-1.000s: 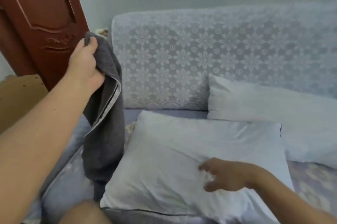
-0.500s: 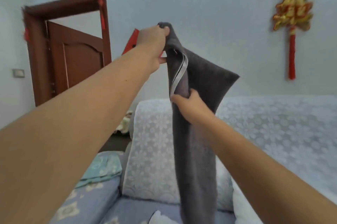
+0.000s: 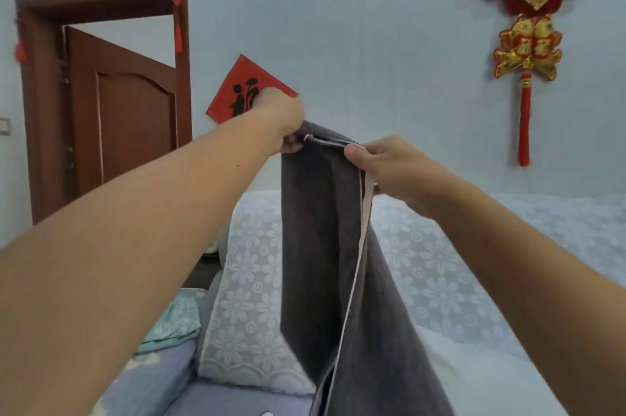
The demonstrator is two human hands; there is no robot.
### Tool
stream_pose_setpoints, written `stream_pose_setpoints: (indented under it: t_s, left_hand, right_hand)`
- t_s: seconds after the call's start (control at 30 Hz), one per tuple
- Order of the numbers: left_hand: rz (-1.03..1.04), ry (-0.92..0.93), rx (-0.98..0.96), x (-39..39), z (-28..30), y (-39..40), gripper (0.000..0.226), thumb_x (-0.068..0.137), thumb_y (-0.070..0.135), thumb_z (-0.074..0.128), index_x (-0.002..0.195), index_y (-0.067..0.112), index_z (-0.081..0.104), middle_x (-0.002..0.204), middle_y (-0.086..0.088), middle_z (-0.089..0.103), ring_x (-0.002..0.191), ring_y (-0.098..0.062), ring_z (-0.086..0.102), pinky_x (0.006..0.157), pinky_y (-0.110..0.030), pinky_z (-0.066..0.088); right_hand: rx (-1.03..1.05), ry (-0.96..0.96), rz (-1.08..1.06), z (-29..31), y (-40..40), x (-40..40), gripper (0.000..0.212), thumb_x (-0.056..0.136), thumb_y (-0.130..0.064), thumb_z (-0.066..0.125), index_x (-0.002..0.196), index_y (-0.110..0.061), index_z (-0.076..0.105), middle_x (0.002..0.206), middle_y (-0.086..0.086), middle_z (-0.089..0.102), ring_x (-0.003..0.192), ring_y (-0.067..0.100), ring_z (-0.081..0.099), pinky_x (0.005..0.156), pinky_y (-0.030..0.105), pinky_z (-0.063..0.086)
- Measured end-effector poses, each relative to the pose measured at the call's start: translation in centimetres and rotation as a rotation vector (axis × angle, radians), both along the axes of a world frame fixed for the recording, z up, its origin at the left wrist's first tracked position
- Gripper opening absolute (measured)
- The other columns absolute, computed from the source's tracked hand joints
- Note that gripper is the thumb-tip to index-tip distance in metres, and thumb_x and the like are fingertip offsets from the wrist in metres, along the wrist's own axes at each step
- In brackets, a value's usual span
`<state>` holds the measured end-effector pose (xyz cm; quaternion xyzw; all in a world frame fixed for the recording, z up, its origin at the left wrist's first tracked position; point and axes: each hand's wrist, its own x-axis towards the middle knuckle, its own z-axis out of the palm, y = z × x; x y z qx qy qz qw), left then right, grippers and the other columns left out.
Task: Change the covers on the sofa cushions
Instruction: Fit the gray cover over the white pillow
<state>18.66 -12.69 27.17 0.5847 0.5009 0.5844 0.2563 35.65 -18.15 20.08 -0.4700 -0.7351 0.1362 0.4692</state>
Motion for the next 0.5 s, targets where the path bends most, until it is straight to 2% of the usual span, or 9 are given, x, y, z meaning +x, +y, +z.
stream_pose_setpoints:
  t_s: [0.03, 0.07, 0.13, 0.2, 0.27, 0.33, 0.4, 0.47, 0.5]
  left_hand:
    - [-0.018, 0.08, -0.06, -0.3, -0.5, -0.2, 0.011, 0.097, 0.001, 0.049, 0.097, 0.008, 0.058, 0.068, -0.007, 0.048, 0.04, -0.011, 0.039, 0.04, -0.021, 0.047]
    - [-0.052, 0.208, -0.141, -0.5, -1.1, -0.3, 0.013, 0.098, 0.005, 0.051, 0.092, 0.01, 0.061, 0.066, -0.004, 0.047, 0.039, -0.009, 0.034, 0.041, -0.019, 0.045]
    - [-0.186, 0.407, -0.323, -1.1, -2.0, -1.1, 0.027, 0.099, 0.025, 0.063, 0.074, 0.017, 0.069, 0.065, 0.001, 0.049, 0.043, -0.006, 0.027, 0.045, -0.019, 0.043]
    - [-0.338, 0.431, -0.451, -1.7, -2.3, -2.4, 0.038, 0.09, 0.051, 0.07, 0.065, 0.022, 0.074, 0.066, 0.005, 0.053, 0.046, -0.006, 0.022, 0.051, -0.017, 0.04]
    - [-0.502, 0.437, -0.501, -2.1, -2.5, -3.5, 0.044, 0.077, 0.068, 0.067, 0.072, 0.025, 0.075, 0.069, 0.006, 0.052, 0.05, -0.008, 0.014, 0.053, -0.018, 0.033]
    - [-0.607, 0.536, -0.515, -1.8, -2.6, -4.3, 0.048, 0.072, 0.072, 0.064, 0.078, 0.025, 0.07, 0.068, 0.005, 0.043, 0.059, -0.013, 0.011, 0.057, -0.023, 0.028]
    - [-0.524, 0.758, -0.462, -0.7, -3.1, -4.3, 0.045, 0.081, 0.067, 0.067, 0.077, 0.023, 0.061, 0.067, 0.004, 0.038, 0.059, -0.015, 0.018, 0.056, -0.025, 0.033]
    - [-0.236, 0.957, -0.286, 0.7, -3.9, -3.2, 0.035, 0.091, 0.049, 0.065, 0.08, 0.016, 0.057, 0.071, 0.002, 0.046, 0.058, -0.016, 0.038, 0.056, -0.028, 0.049]
    - [-0.12, 0.98, -0.195, 1.2, -4.3, -2.7, 0.03, 0.091, 0.041, 0.061, 0.083, 0.013, 0.058, 0.076, 0.0, 0.052, 0.062, -0.018, 0.049, 0.06, -0.03, 0.055]
  right_hand:
    - [-0.086, 0.074, 0.1, 0.1, -0.4, 0.0, 0.042, 0.103, -0.037, 0.051, 0.09, -0.003, 0.072, 0.087, 0.01, 0.076, 0.081, 0.027, 0.073, 0.079, 0.036, 0.06]
    - [-0.165, 0.117, 0.164, 0.1, -0.6, 0.2, 0.04, 0.103, -0.035, 0.053, 0.094, -0.002, 0.073, 0.089, 0.011, 0.076, 0.083, 0.026, 0.074, 0.081, 0.036, 0.06]
    - [-0.314, 0.14, 0.256, -0.1, -0.8, 0.7, 0.039, 0.103, -0.035, 0.054, 0.085, -0.003, 0.068, 0.068, 0.007, 0.067, 0.062, 0.021, 0.063, 0.065, 0.028, 0.056]
    - [-0.366, 0.09, 0.248, -0.3, -1.1, 0.8, 0.039, 0.103, -0.035, 0.054, 0.077, -0.007, 0.063, 0.054, 0.003, 0.052, 0.047, 0.013, 0.048, 0.049, 0.021, 0.046]
    - [-0.16, -0.089, 0.025, -0.6, -0.6, 0.6, 0.04, 0.103, -0.032, 0.053, 0.076, -0.005, 0.066, 0.058, 0.003, 0.057, 0.055, 0.018, 0.055, 0.052, 0.025, 0.045]
    - [0.129, -0.242, -0.213, -0.7, 0.2, 0.0, 0.043, 0.102, -0.032, 0.05, 0.072, -0.004, 0.062, 0.064, 0.006, 0.056, 0.066, 0.025, 0.053, 0.058, 0.033, 0.04]
    - [0.218, -0.206, -0.251, -0.6, 0.6, -0.3, 0.043, 0.101, -0.032, 0.048, 0.071, -0.005, 0.061, 0.067, 0.008, 0.058, 0.07, 0.028, 0.053, 0.061, 0.036, 0.041]
    - [0.244, -0.182, -0.278, -0.7, 1.1, -0.2, 0.042, 0.1, -0.031, 0.049, 0.067, -0.008, 0.057, 0.065, 0.007, 0.056, 0.069, 0.027, 0.051, 0.056, 0.034, 0.037]
    - [0.254, -0.188, -0.292, -1.0, 1.3, 0.0, 0.04, 0.099, -0.032, 0.052, 0.066, -0.009, 0.056, 0.065, 0.007, 0.056, 0.068, 0.026, 0.051, 0.054, 0.034, 0.034]
